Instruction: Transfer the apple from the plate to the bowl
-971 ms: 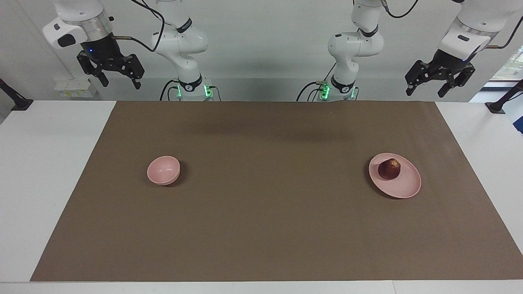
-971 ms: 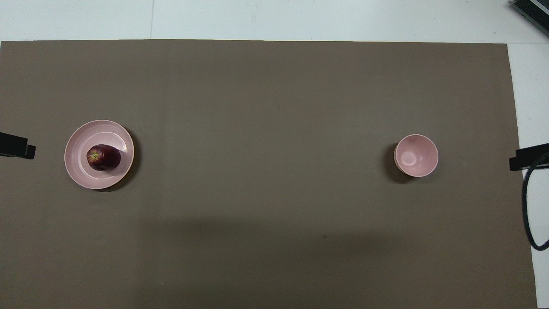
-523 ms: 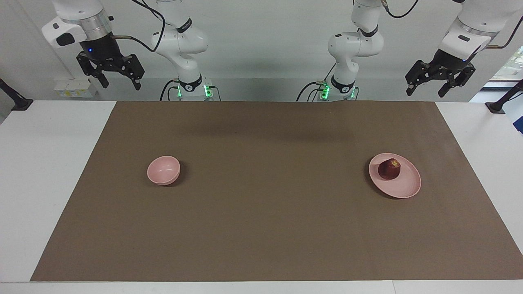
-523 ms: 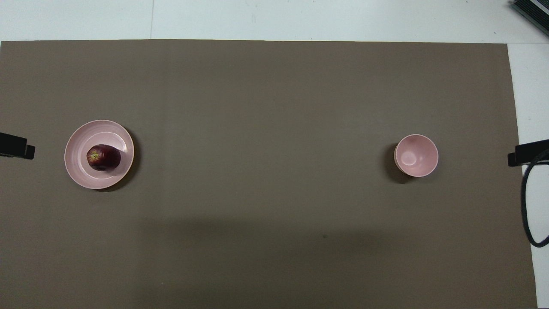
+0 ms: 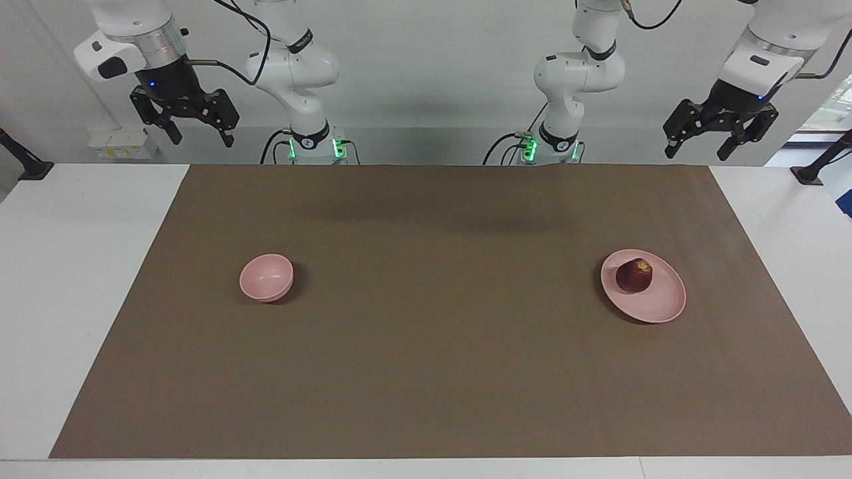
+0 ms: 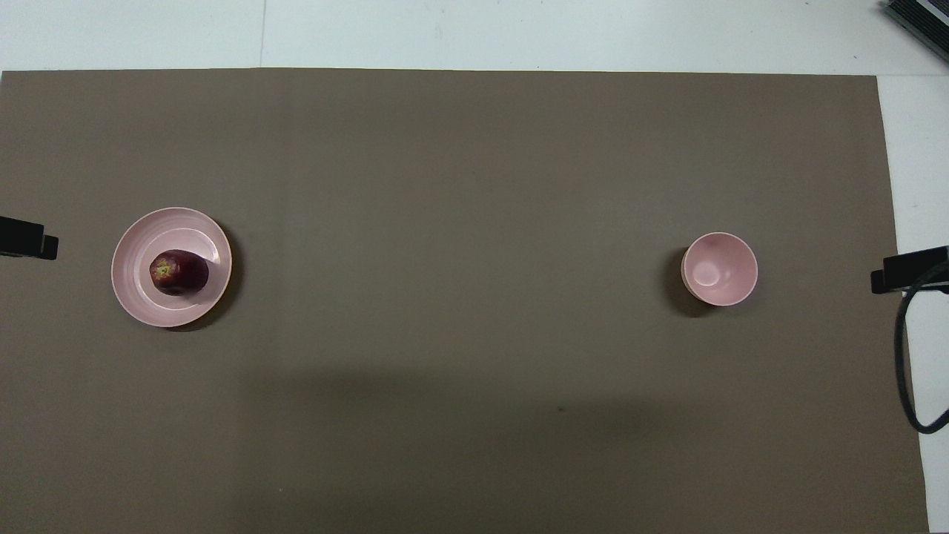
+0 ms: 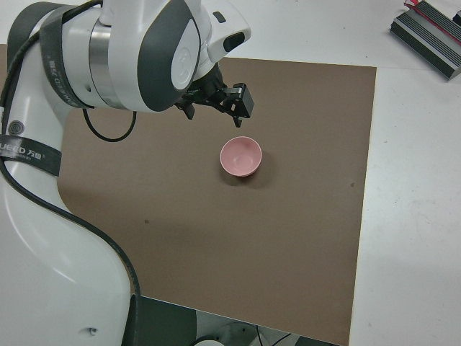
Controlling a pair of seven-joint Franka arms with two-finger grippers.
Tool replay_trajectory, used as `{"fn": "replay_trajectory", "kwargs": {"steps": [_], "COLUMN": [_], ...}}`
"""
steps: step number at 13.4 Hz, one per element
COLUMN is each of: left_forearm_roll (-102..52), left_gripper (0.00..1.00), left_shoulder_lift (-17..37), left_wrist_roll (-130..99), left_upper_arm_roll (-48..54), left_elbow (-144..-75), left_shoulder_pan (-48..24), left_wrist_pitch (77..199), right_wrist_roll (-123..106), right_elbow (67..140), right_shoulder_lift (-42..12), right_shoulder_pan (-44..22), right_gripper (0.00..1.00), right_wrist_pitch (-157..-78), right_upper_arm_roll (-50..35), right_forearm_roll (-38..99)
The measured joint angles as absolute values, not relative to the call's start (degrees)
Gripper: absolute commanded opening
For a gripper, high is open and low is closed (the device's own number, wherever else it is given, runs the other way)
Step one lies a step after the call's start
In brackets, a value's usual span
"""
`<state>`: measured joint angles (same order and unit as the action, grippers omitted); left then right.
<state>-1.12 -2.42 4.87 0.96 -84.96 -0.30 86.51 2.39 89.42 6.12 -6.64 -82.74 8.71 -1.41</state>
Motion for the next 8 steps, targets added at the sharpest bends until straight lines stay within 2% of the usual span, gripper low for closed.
{"fn": "replay_trajectory", "kwargs": {"steps": [4, 8], "left_forearm_roll": [-1.1, -1.1], "left_gripper": [1.0, 1.0], "left_shoulder_lift": [-2.3, -1.5], "left_wrist_roll": [7.9, 13.6], "left_upper_arm_roll": [0.8, 0.6], "left_elbow": [-89.3, -97.8], "left_shoulder_pan": [2.4, 6.9], "left_wrist_pitch": [95.0, 105.2], "right_wrist_roll": [2.4, 2.4], "right_elbow": [89.5, 89.7], "right_shoulder_lift": [6.1, 6.2], "right_shoulder_pan": [-6.7, -6.7], "right_gripper": [1.0, 1.0], "right_wrist_pitch": [-82.7, -82.7], "right_upper_arm_roll": [8.6, 8.5], "right_forearm_roll": [-1.4, -1.4]}}
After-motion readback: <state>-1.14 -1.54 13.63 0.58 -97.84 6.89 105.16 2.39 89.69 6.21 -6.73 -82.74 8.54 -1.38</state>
